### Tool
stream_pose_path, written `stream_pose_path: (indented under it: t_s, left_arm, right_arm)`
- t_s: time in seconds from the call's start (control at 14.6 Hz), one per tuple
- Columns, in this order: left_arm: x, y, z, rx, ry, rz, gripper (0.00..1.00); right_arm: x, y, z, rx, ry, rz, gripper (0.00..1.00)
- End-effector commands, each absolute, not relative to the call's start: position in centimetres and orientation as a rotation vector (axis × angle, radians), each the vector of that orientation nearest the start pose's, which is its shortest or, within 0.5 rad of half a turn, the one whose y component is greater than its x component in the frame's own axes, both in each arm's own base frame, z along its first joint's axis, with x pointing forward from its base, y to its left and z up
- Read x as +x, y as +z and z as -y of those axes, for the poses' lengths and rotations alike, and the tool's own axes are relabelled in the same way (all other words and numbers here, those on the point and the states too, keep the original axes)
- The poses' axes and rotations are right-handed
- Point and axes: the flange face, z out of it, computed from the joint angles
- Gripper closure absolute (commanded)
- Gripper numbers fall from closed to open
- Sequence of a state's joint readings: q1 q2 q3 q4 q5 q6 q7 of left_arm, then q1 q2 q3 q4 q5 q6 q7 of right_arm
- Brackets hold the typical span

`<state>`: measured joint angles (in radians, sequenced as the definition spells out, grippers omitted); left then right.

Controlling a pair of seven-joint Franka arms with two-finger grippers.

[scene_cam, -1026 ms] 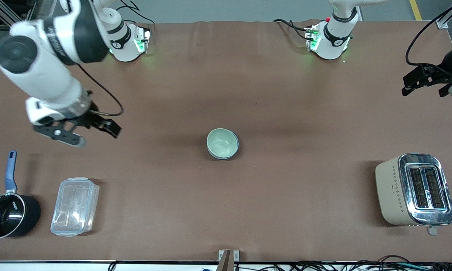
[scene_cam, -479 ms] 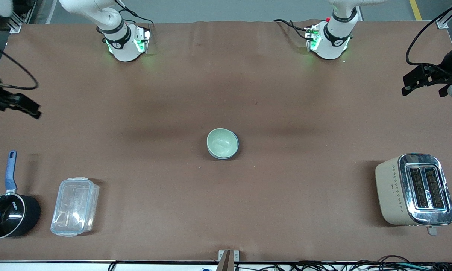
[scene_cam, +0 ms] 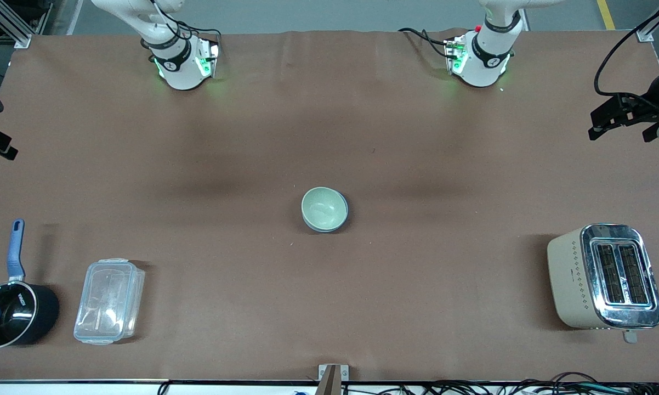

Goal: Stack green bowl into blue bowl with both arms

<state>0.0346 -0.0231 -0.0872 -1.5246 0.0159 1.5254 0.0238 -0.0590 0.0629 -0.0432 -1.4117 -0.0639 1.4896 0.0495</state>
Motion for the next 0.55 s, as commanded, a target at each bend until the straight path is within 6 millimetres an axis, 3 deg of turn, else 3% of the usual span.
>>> stream_pose_path:
  t_s: [0.0,0.48]
  left_arm:
    - [54.45,65.90,2.48,-3.123,-0.043,-0.150,0.00]
    - [54.33,65.74,3.06,-3.130,-0.026,-0.167,0.00]
  right_arm:
    - [55.65,66.21,5.75,-3.200,-0.034,-0.218,0.00]
    - [56.02,65.98,5.08,-3.126,-0.075,-0.203,0.00]
